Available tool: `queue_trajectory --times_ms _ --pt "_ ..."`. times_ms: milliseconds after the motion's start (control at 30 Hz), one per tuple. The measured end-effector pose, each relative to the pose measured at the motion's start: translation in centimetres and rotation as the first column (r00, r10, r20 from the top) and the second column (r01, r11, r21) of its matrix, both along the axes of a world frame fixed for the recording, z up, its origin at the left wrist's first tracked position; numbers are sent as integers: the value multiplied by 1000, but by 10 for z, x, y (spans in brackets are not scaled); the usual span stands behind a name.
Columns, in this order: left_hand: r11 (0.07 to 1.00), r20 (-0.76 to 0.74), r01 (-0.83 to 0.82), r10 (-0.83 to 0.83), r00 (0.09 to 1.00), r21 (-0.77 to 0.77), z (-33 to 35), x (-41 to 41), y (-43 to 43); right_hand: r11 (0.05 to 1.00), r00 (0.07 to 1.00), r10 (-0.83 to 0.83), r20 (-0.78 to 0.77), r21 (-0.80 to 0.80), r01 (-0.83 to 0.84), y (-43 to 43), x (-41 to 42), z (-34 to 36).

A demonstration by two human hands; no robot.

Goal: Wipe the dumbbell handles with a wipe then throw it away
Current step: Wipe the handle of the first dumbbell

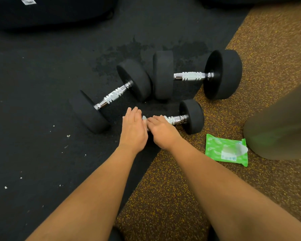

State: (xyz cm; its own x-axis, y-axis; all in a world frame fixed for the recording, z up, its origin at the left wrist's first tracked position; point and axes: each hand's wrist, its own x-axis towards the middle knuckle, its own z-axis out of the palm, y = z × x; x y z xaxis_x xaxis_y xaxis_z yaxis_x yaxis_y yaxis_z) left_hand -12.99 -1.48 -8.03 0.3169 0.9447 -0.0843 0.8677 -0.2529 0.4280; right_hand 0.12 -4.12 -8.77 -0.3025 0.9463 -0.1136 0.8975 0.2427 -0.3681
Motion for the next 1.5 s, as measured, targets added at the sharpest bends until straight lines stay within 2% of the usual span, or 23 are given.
queue_trajectory --times_ms 100,300,467,600,733,833,967,1100,1200,1333,1500 --pt "1000 -1 6 -6 1000 -1 0 -1 -1 1000 1000 24 -13 20 -23 -9 16 -1" --pt "1000 -1 0 0 1000 7 -1 -1 0 991 989 -133 58 33 131 0 3 -1" --pt "1000 3 -6 6 1000 1 0 -1 1 998 1000 -25 10 61 24 1 -8 -3" --pt "1000 12 3 -3 1000 -10 1 -1 0 986 988 109 107 114 -121 -12 13 -13" --pt "1000 -8 -2 2 1000 -9 0 -1 2 997 987 26 156 62 -36 -16 18 -13" --pt "1000 -6 -3 3 1000 -2 -1 -1 4 999 992 -37 125 32 33 -10 3 -8" --pt "1000 7 5 -5 1000 8 2 0 2 998 995 34 95 55 -40 -15 -3 -18" --pt "1000 -8 6 -6 1000 0 2 -1 2 986 976 118 186 95 -137 -25 14 -19" --pt "1000 -9 14 -14 1000 -1 3 0 3 987 978 93 185 111 -115 -31 21 -21" --pt "1000 -4 12 -12 1000 5 2 -1 5 991 983 -45 178 132 22 -30 9 -19" --pt "1000 -10 12 -12 1000 -1 -1 -2 6 991 988 51 146 118 -69 -29 9 -17"
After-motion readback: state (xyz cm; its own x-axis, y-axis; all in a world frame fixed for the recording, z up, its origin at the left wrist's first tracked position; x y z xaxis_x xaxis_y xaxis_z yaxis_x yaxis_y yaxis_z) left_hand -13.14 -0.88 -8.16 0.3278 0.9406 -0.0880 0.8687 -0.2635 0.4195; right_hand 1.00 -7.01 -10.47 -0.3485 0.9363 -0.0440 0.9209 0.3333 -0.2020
